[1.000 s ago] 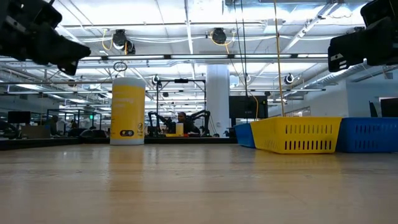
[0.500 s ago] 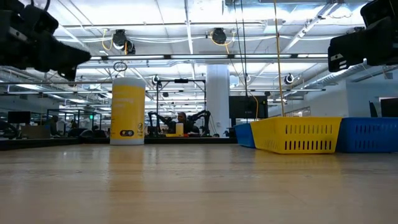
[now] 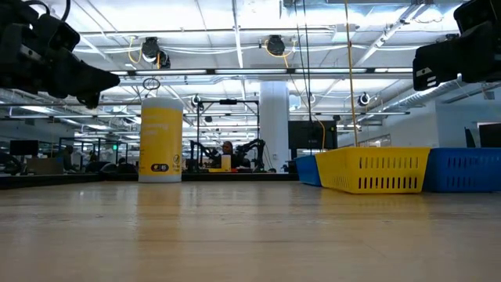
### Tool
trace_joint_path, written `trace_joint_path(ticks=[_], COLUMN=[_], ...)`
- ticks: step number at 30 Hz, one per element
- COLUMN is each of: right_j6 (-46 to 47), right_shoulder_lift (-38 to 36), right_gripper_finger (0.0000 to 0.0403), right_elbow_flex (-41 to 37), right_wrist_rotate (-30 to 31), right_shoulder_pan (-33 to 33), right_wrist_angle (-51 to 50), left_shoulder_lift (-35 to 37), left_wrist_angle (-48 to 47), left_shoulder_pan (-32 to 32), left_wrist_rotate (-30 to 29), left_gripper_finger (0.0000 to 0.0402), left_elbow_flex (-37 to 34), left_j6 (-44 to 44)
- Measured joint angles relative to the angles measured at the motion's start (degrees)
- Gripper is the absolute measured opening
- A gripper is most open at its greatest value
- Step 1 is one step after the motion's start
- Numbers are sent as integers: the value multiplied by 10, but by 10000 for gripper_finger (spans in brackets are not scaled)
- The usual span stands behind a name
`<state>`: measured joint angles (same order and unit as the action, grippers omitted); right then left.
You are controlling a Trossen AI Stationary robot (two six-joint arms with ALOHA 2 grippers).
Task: Pick & Place Travel size toiletries
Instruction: Return to Home Position
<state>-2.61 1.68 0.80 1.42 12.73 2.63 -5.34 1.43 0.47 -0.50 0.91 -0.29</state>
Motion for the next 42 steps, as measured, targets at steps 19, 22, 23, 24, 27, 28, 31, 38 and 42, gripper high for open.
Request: trace_joint_path(ticks=[19,22,23,24,27,28,31,38,42], right_j6=[0,0,0,0,0,0,0,0,0], right_shoulder_lift=[0,0,0,0,0,0,0,0,0], right_gripper_finger=[0,0,0,0,0,0,0,0,0], right_elbow_flex=[0,0,0,0,0,0,0,0,0], right_wrist_rotate=[0,0,0,0,0,0,0,0,0], right_shoulder_pan=[0,0,0,0,0,0,0,0,0], right_wrist_angle=[2,2,2,2,2,2,2,2,2], left_shoulder_lift=[50,50,50,50,50,50,50,38,39], left_wrist_angle=[-7,-7,-8,-8,-8,-8,-7,26,28], left_shoulder_pan=[-7,-8,-8,-8,-8,-8,-8,-8,-8], left_wrist_rotate=[2,1,1,1,0,0,0,-2,-2], left_gripper_finger=[19,19,19,19,19,19,19,19,19], left_elbow_flex=[0,0,0,0,0,0,0,-2,-2], left_j6=[17,26,26,22,15,15,36,42,43])
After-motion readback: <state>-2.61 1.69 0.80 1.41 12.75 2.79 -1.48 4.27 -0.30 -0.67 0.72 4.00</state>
